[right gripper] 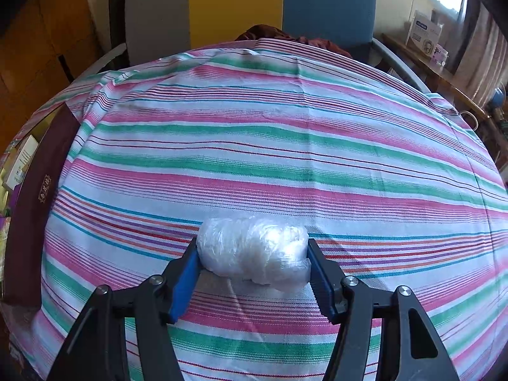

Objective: Organize objects
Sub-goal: 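Carry the sponge cake over the gold tray with the left tool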

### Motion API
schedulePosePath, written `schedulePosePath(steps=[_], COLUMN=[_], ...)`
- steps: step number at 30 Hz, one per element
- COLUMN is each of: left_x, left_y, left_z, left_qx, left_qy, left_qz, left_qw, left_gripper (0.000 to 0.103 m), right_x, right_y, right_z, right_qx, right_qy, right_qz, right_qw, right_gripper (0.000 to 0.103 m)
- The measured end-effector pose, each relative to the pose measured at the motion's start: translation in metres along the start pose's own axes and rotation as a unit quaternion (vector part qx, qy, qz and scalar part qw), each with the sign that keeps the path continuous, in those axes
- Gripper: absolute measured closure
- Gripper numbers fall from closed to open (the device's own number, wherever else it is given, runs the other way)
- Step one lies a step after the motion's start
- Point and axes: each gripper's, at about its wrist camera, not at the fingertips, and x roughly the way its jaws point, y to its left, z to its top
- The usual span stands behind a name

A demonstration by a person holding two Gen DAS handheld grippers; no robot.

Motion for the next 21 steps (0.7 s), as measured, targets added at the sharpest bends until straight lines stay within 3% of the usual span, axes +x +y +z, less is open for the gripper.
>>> schedulePosePath(steps=[6, 21], left_x=[0.03, 0.058], left_y=[0.005, -0.018], left_z=[0.006, 0.009], left_qx=[-0.057, -0.015], left_qy=[0.052, 0.077], left_qz=[-0.08, -0.081], left_qw=[0.9938, 0.9936], left_gripper=[0.045, 0.045], right_x=[0.0, 0.0], right_y=[-0.001, 0.004], right_z=[0.0, 0.002], right_qx=[-0.004, -0.013], right_qy=[0.003, 0.008], right_qz=[-0.001, -0.004], right_qw=[1.0, 1.0], right_gripper=[0.04, 0.039])
